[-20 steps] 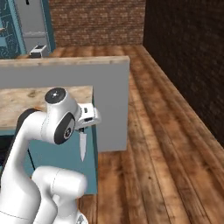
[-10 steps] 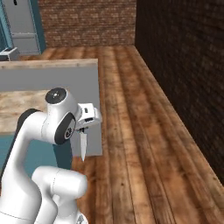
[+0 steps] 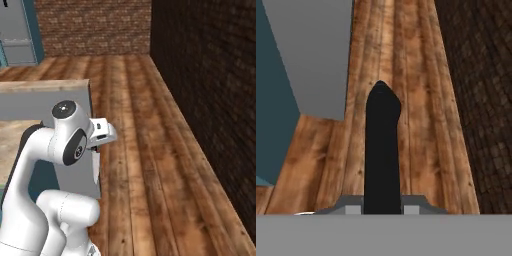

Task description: Pick up the metallic utensils from the counter and place them in the open drawer. Make sure not to pick up any wooden utensils.

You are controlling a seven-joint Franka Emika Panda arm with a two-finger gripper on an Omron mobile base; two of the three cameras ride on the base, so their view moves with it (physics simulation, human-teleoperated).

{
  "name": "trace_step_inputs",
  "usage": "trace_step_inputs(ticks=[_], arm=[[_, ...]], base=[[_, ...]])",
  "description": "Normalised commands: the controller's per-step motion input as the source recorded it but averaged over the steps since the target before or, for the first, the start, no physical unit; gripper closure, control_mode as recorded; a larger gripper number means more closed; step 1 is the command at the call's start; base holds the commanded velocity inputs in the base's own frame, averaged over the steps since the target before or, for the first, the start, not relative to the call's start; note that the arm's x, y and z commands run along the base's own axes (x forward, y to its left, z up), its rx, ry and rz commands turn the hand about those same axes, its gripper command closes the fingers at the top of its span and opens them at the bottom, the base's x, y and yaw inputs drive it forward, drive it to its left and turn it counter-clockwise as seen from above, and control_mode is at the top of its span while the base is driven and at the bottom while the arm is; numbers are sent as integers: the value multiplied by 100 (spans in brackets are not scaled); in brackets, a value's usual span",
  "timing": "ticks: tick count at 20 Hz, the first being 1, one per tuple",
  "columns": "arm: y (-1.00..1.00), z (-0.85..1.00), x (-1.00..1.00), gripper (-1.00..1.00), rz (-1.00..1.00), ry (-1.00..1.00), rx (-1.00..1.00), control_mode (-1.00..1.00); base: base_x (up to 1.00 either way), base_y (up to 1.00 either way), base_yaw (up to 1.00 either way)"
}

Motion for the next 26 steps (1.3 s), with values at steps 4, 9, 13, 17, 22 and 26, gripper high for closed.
trace_step_inputs(ticks=[4,9,13,17,22,26], arm=[[0,0,0,100,0,0,0,100],[0,0,0,100,0,0,0,100],[0,0,0,100,0,0,0,100],[0,0,0,100,0,0,0,100],[0,0,0,100,0,0,0,100],[0,0,0,100,0,0,0,100]], base=[[100,-25,0],[81,-47,0],[78,-44,0],[85,-36,2],[97,-5,5],[100,0,11]])
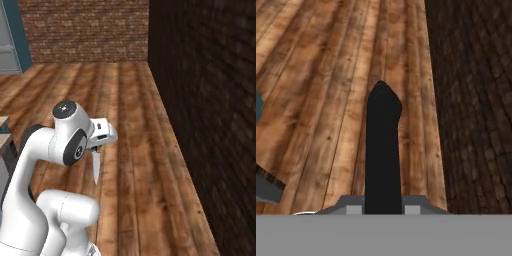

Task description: Pick up the metallic utensils from the counter and place them in the open drawer. Make sure not to pick up any wooden utensils.

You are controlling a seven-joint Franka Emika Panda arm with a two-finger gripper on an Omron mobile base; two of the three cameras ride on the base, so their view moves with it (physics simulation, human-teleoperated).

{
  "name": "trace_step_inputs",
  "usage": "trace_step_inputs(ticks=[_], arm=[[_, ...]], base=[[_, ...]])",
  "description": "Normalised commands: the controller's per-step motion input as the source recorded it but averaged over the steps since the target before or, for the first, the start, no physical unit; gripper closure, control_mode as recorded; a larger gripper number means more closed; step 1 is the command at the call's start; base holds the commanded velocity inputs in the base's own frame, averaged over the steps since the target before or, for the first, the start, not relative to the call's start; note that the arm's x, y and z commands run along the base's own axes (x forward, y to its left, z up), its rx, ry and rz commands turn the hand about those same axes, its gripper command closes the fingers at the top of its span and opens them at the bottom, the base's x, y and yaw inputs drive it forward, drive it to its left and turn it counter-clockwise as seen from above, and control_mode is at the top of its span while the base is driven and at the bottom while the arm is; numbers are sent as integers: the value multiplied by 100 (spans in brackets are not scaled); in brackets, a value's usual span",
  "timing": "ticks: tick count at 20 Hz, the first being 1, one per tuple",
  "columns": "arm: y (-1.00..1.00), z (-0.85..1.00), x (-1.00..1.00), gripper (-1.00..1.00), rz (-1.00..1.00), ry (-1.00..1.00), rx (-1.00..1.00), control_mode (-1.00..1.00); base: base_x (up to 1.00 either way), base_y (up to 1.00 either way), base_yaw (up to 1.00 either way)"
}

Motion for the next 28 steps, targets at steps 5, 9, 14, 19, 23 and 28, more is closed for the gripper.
trace_step_inputs(ticks=[5,9,14,19,23,28], arm=[[0,0,0,100,0,0,0,100],[0,0,0,100,0,0,0,100],[0,0,0,100,0,0,0,100],[0,0,0,100,0,0,0,100],[0,0,0,100,0,0,0,100],[0,0,0,100,0,0,0,100]], base=[[100,0,24],[100,0,25],[100,0,26],[100,0,25],[100,0,22],[100,0,19]])
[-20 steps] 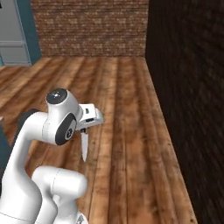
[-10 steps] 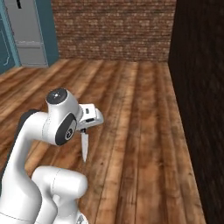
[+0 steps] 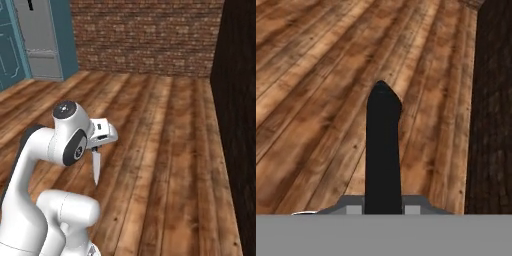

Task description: Pick up the metallic utensils from the counter and place them in the open drawer. Make sure not to pick up any wooden utensils.

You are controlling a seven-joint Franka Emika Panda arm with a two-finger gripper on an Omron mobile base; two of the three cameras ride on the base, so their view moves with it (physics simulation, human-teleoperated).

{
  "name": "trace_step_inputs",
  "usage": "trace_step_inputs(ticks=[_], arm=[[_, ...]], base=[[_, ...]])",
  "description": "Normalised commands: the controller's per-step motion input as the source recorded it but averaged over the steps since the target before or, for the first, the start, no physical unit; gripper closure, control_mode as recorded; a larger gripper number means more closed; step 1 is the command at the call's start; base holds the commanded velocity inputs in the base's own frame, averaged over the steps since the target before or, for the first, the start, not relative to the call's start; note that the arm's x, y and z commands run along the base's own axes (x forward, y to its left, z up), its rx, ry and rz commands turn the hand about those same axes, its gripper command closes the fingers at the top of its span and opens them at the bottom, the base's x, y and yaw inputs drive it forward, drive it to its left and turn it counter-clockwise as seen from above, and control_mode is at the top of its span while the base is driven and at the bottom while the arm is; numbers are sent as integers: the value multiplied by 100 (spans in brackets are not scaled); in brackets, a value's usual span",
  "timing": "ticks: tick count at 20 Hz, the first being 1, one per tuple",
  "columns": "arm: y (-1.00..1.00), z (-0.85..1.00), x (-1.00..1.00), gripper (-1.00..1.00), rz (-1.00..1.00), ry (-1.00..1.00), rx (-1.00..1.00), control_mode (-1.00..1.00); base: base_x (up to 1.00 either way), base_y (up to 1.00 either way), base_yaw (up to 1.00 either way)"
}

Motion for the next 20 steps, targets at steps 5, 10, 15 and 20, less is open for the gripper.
trace_step_inputs(ticks=[5,10,15,20], arm=[[0,0,0,100,0,0,0,100],[0,0,0,100,0,0,0,100],[0,0,0,100,0,0,0,100],[0,0,0,100,0,0,0,100]], base=[[100,12,19],[100,40,21],[100,59,16],[100,73,10]])
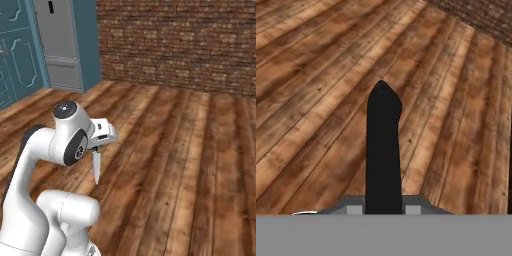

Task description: Pick up the metallic utensils from the counter and place them in the open drawer. Make sure not to pick up any wooden utensils.

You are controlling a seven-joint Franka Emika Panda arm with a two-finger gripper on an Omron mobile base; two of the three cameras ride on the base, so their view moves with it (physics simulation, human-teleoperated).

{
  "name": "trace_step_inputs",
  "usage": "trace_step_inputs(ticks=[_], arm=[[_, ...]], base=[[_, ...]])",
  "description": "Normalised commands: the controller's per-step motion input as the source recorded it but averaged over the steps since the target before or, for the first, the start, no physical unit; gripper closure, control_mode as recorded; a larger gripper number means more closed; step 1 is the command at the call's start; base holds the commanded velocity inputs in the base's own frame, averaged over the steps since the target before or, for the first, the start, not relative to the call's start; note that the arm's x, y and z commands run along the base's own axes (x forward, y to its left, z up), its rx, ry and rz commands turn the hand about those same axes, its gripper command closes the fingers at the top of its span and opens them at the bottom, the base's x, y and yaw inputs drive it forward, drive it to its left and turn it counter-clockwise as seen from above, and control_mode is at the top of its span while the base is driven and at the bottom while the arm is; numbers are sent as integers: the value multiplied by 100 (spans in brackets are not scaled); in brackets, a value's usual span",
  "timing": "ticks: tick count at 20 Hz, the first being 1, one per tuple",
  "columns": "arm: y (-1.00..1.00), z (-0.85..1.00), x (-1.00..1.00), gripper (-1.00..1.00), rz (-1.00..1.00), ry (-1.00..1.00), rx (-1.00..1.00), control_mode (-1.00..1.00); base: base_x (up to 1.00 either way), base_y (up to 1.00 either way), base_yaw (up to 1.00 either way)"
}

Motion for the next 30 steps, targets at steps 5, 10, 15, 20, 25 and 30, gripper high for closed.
trace_step_inputs(ticks=[5,10,15,20,25,30], arm=[[0,0,0,100,0,0,0,100],[0,0,0,100,0,0,0,100],[0,0,0,100,0,0,0,100],[0,0,0,100,0,0,0,100],[0,0,0,100,0,0,0,100],[0,0,0,100,0,0,0,100]], base=[[83,95,3],[49,100,0],[41,100,0],[68,100,-3],[85,100,-4],[59,100,-2]])
